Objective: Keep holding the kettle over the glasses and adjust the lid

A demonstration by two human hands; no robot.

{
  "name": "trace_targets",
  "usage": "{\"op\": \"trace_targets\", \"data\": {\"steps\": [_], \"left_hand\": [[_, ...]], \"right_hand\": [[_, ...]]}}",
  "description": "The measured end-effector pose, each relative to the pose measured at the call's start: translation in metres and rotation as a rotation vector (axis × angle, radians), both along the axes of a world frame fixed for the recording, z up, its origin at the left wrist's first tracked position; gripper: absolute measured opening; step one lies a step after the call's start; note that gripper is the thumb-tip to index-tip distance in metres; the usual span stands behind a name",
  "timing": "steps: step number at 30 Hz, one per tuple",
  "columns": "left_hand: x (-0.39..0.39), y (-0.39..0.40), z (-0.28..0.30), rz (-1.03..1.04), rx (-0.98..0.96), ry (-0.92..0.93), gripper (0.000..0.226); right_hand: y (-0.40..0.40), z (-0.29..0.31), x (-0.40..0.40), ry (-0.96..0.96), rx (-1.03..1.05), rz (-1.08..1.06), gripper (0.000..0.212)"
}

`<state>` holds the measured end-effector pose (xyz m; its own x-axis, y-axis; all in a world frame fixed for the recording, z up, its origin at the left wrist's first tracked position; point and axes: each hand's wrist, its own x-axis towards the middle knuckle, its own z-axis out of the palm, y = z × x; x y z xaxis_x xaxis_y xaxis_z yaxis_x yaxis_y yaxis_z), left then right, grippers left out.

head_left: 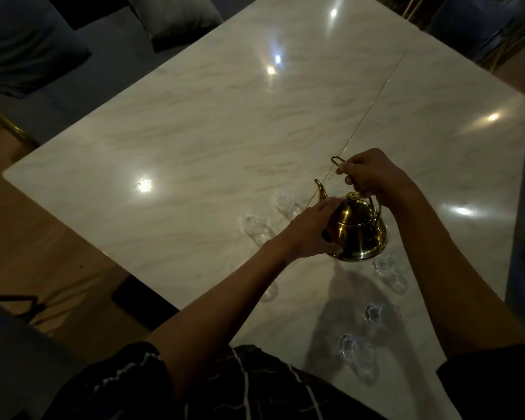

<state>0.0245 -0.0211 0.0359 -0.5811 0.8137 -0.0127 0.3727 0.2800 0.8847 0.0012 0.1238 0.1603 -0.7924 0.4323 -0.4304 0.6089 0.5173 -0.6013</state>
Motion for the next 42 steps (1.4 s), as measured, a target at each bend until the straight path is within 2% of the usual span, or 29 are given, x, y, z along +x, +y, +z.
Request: {"op": "trace_targets", "data": {"steps": [42], "left_hand": [[0.002, 0.019, 0.004, 0.033, 0.071, 0.063, 0.106]], "right_hand": [[0.008, 0.022, -0.002, -0.039, 0.045, 0.046, 0.024]]}}
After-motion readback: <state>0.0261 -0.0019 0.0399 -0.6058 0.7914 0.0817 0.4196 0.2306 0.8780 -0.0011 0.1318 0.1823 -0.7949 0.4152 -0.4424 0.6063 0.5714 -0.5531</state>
